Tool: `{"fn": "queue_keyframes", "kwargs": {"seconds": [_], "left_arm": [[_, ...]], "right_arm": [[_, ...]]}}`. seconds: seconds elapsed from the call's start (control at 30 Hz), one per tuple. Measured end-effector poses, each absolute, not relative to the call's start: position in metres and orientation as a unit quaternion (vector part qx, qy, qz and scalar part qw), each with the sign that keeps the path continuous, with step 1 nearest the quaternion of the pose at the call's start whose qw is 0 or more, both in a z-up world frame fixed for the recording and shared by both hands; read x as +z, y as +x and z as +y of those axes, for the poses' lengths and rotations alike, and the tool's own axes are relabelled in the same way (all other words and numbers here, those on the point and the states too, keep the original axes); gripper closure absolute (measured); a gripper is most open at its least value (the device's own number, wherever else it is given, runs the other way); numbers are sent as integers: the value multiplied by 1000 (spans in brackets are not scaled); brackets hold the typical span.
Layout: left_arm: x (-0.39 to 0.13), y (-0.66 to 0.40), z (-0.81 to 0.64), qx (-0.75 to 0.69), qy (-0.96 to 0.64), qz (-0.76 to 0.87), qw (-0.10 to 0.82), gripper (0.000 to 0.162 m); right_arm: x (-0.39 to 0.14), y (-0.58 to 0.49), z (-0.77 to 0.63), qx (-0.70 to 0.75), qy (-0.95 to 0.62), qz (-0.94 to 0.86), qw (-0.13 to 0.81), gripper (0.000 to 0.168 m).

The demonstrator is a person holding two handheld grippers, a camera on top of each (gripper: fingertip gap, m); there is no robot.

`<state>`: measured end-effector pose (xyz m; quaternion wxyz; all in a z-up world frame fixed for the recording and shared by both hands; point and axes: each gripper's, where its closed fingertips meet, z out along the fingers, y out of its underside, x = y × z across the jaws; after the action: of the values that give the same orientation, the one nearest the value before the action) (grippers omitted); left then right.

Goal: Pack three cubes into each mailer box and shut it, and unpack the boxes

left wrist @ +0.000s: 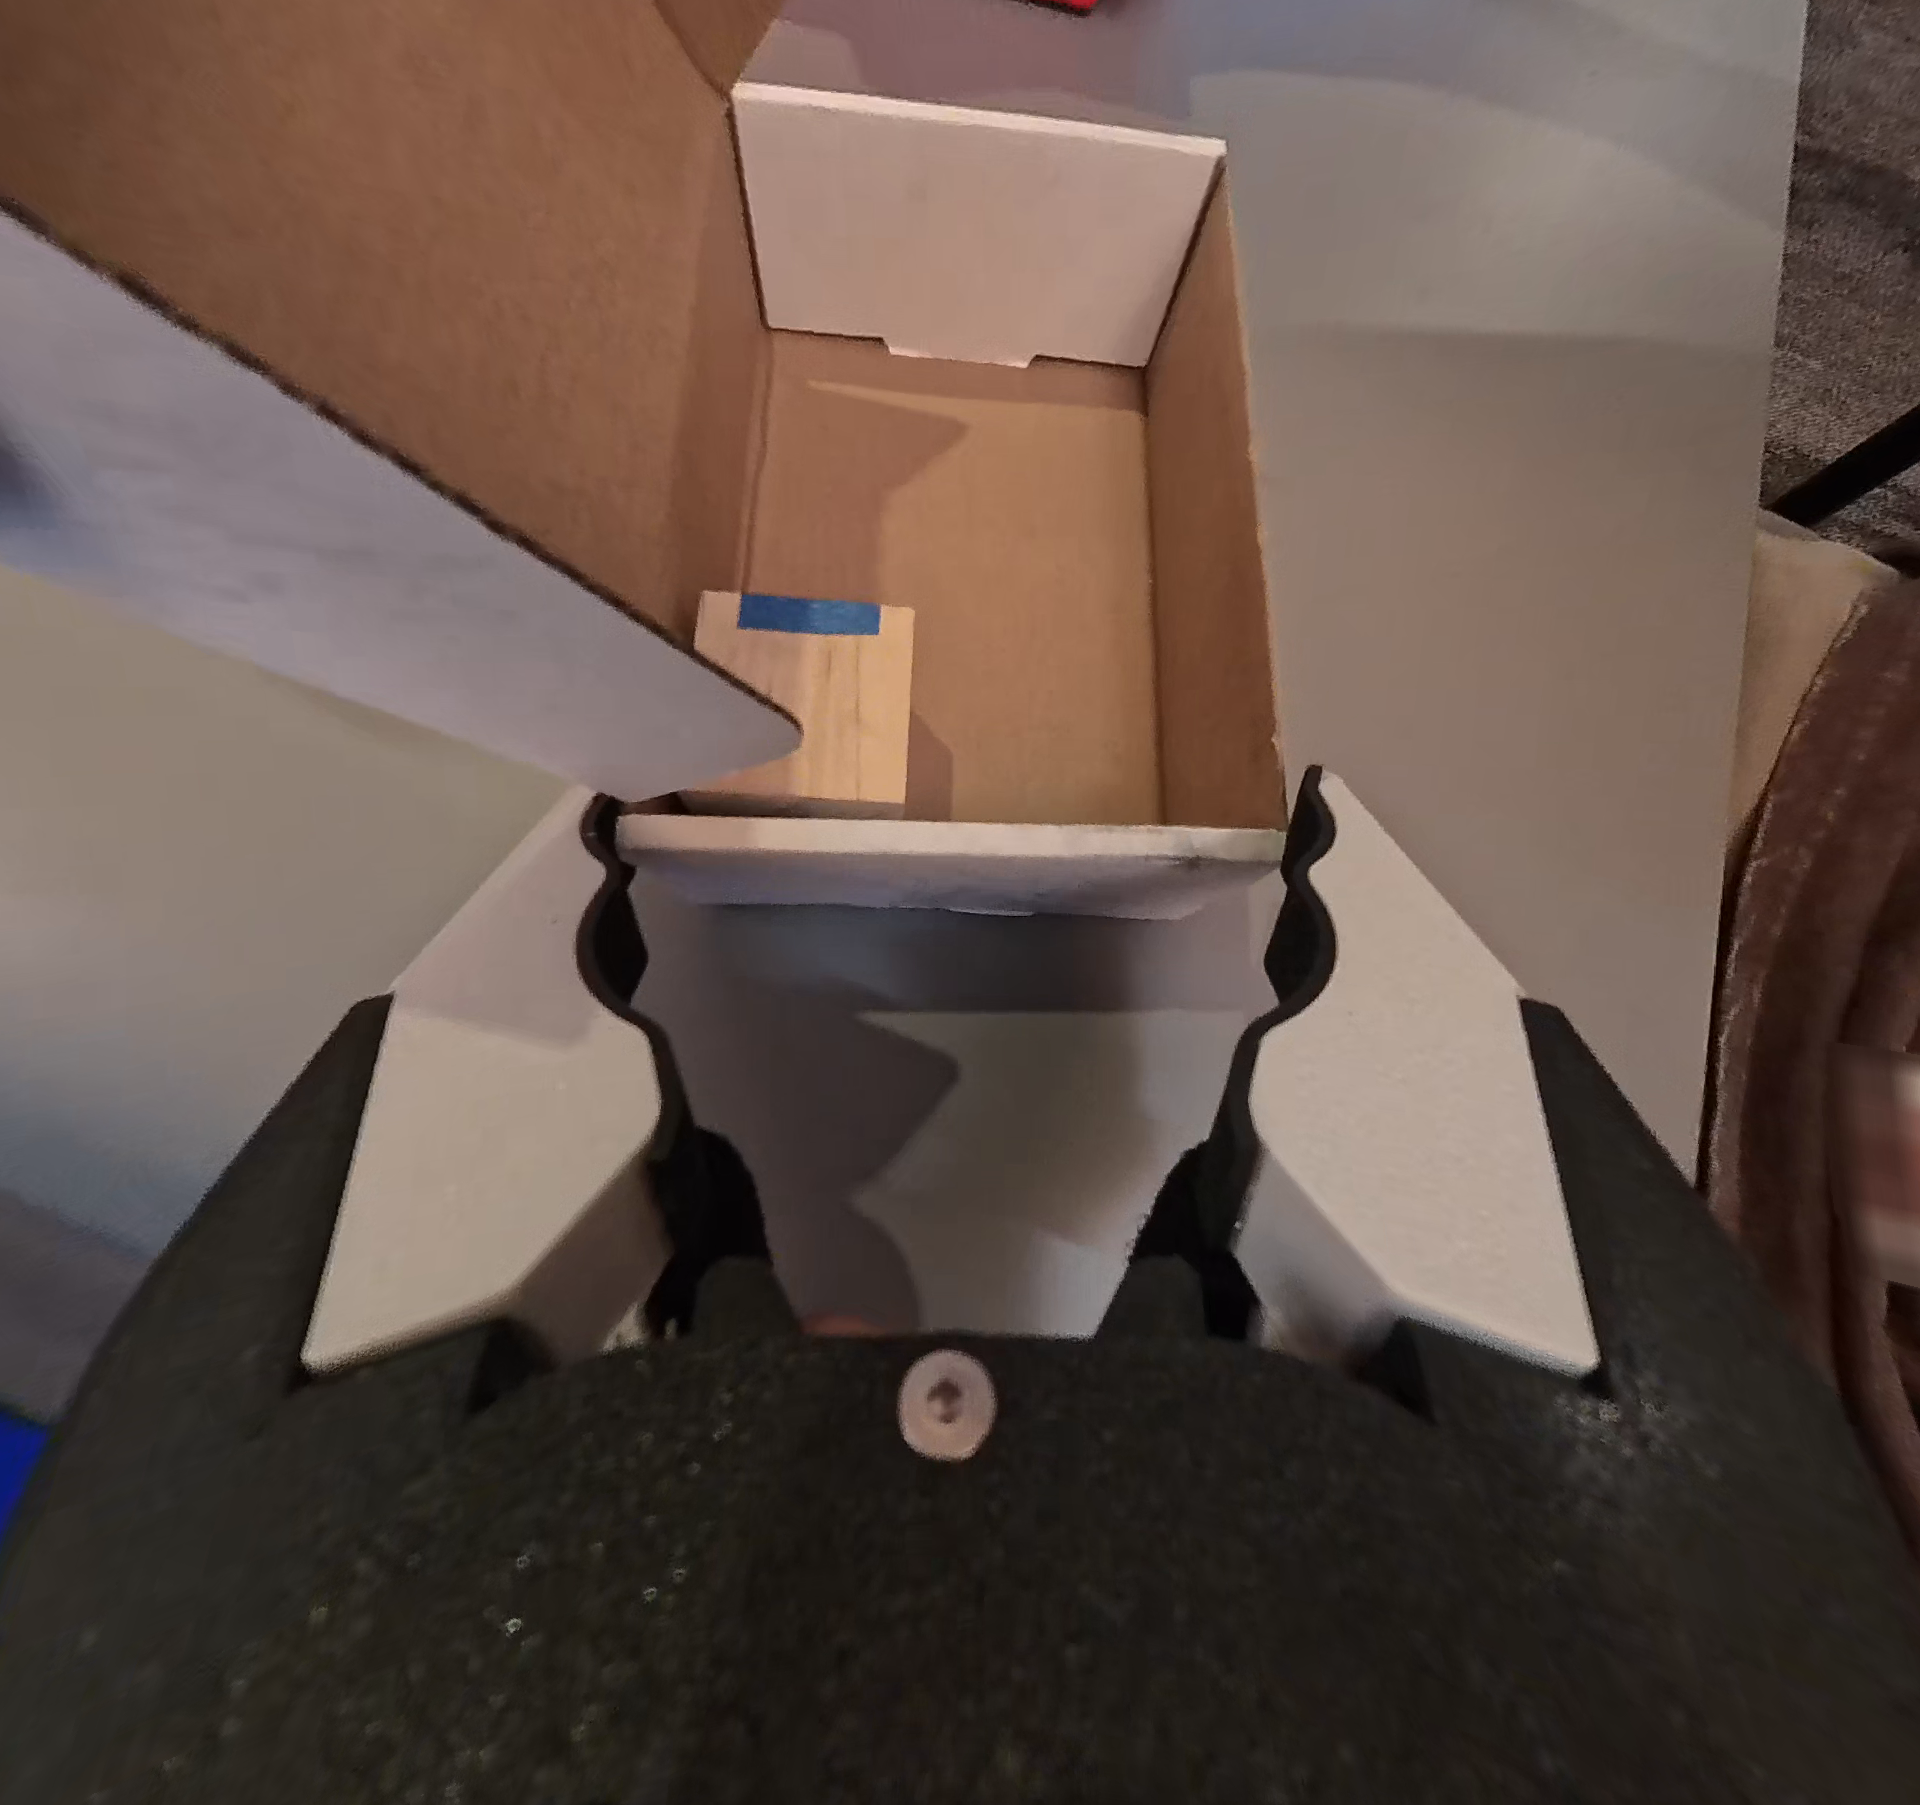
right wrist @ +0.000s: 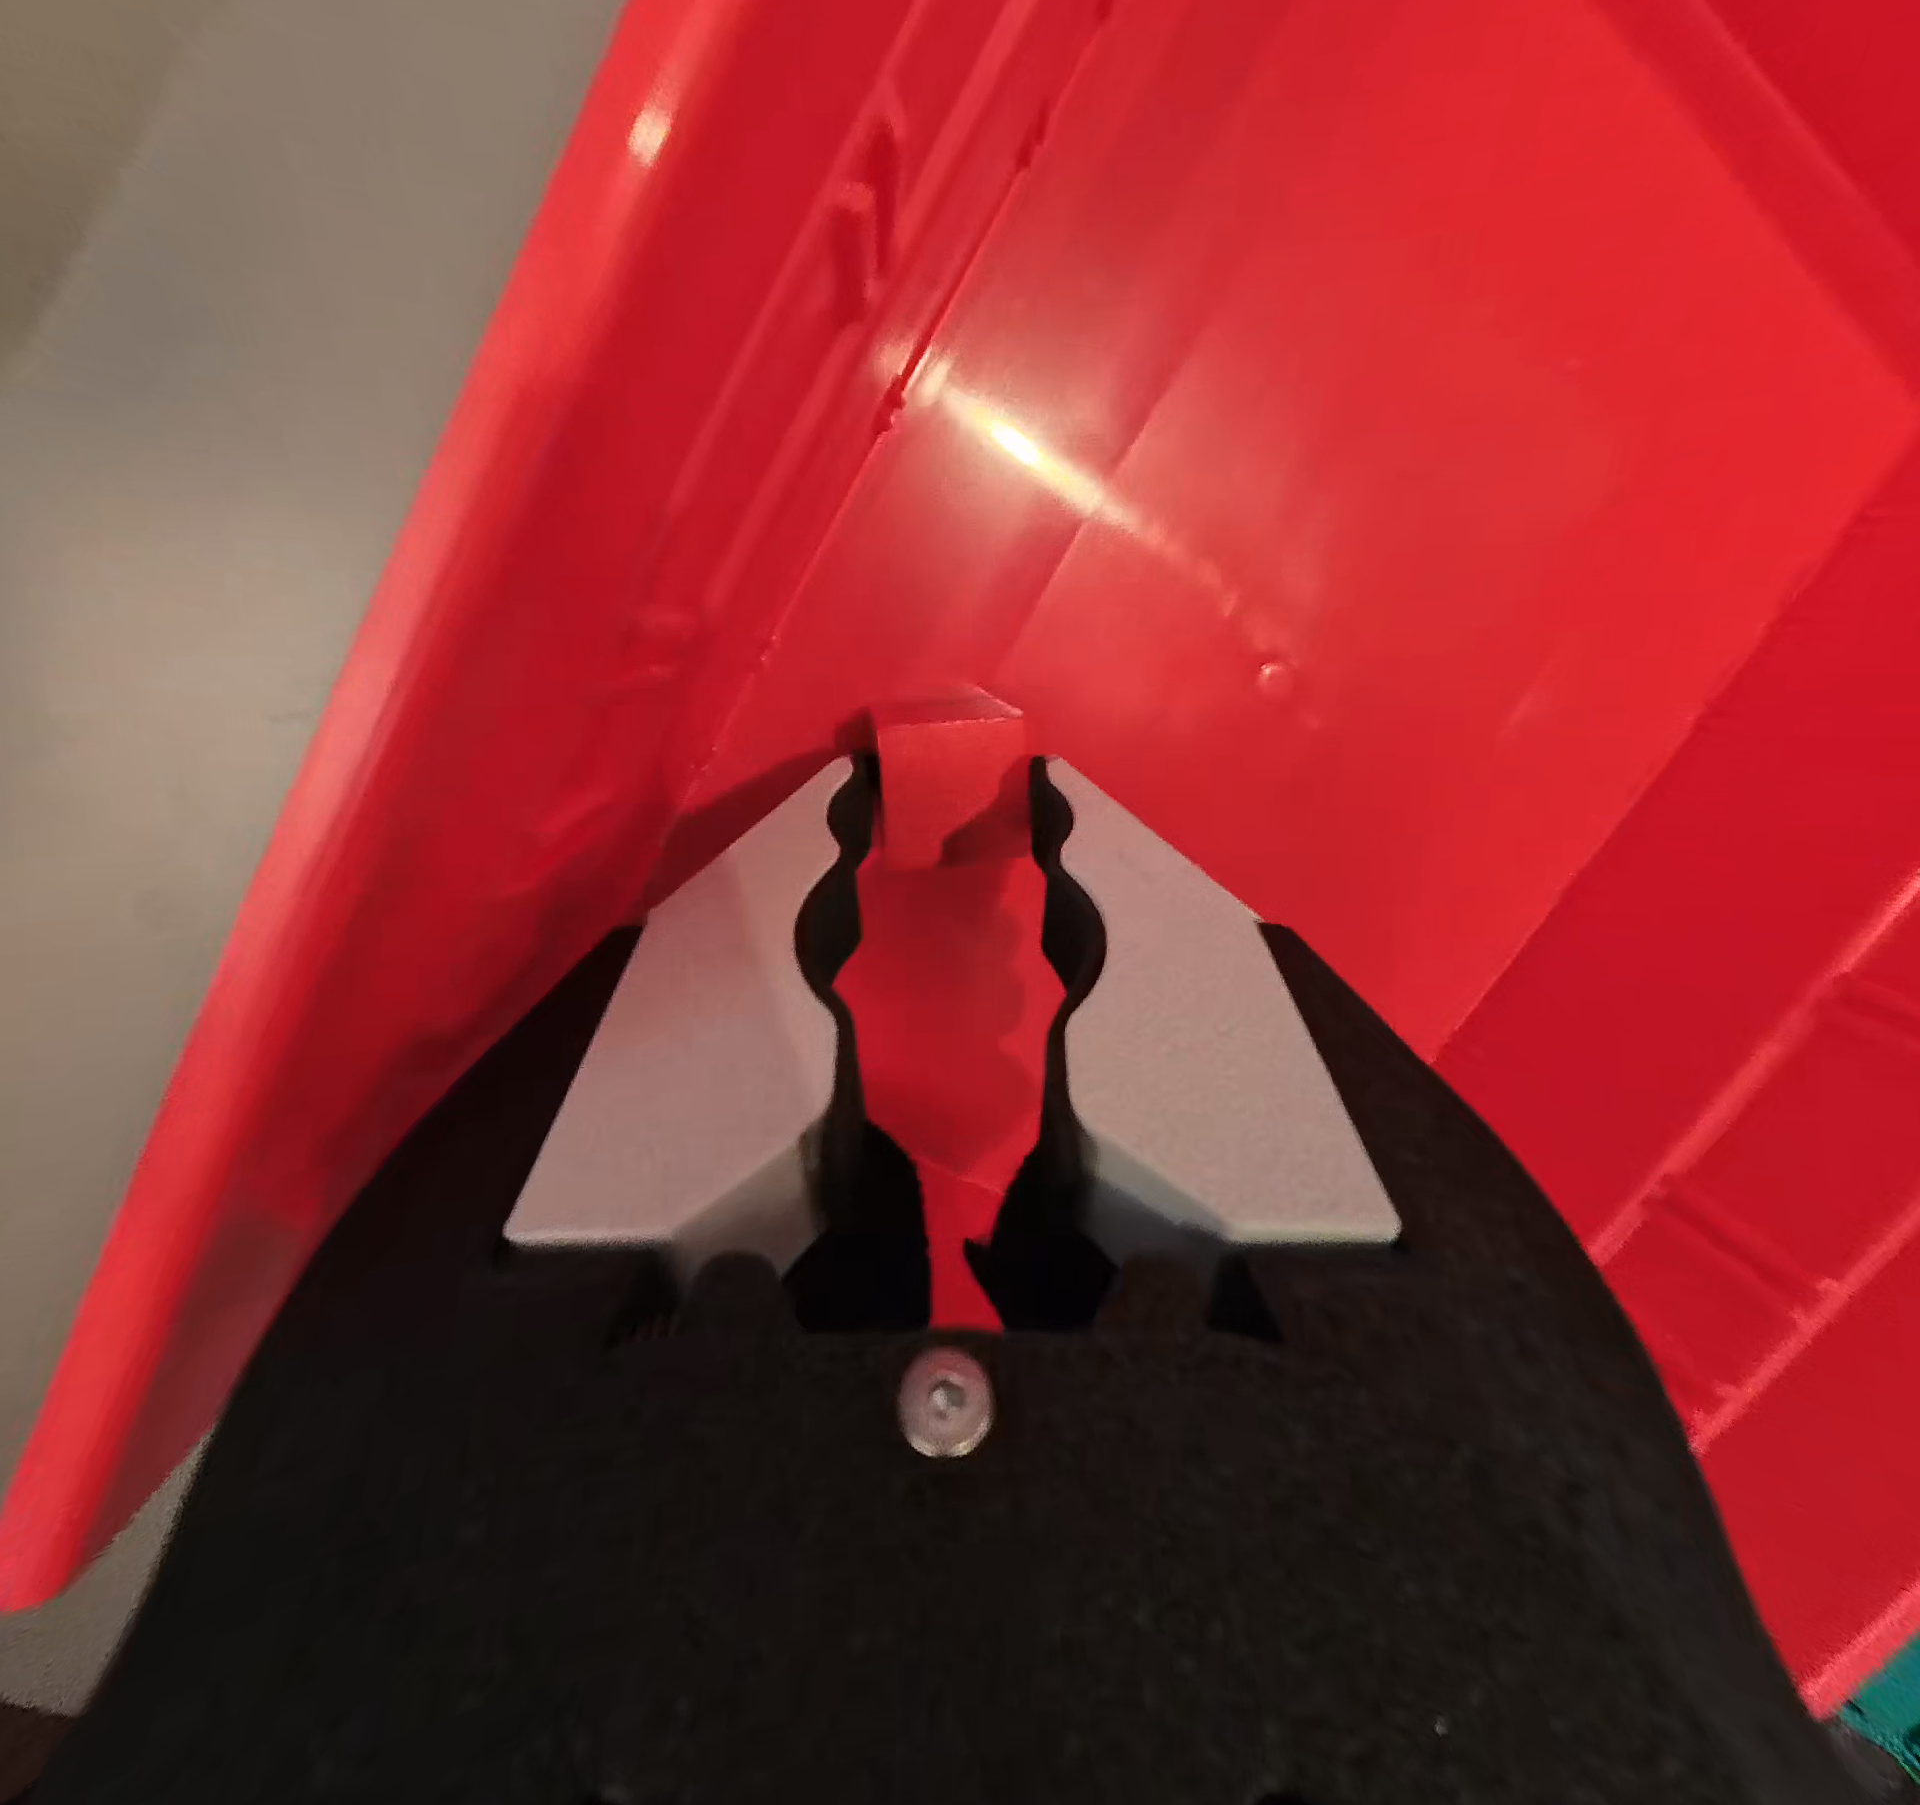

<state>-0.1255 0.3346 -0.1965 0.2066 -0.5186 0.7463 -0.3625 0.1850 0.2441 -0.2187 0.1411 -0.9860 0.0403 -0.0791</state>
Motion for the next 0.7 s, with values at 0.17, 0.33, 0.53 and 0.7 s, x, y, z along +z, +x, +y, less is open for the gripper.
{"fn": "queue_keyframes", "kwargs": {"seconds": [0.17,0.33,0.53,0.7], "left_arm": [[-197,-124,335,-362,-517,748,206,40],[-197,-124,334,-363,-515,749,207,40],[-196,-125,331,-375,-506,753,189,40],[-196,-131,320,-375,-488,769,171,40]], "right_arm": [[-177,189,240,-87,-969,75,220,108],[-60,122,264,-102,-907,-2,409,108],[-50,-83,296,-15,-838,-294,459,123],[-147,-131,318,-28,-862,-393,318,107]]}}
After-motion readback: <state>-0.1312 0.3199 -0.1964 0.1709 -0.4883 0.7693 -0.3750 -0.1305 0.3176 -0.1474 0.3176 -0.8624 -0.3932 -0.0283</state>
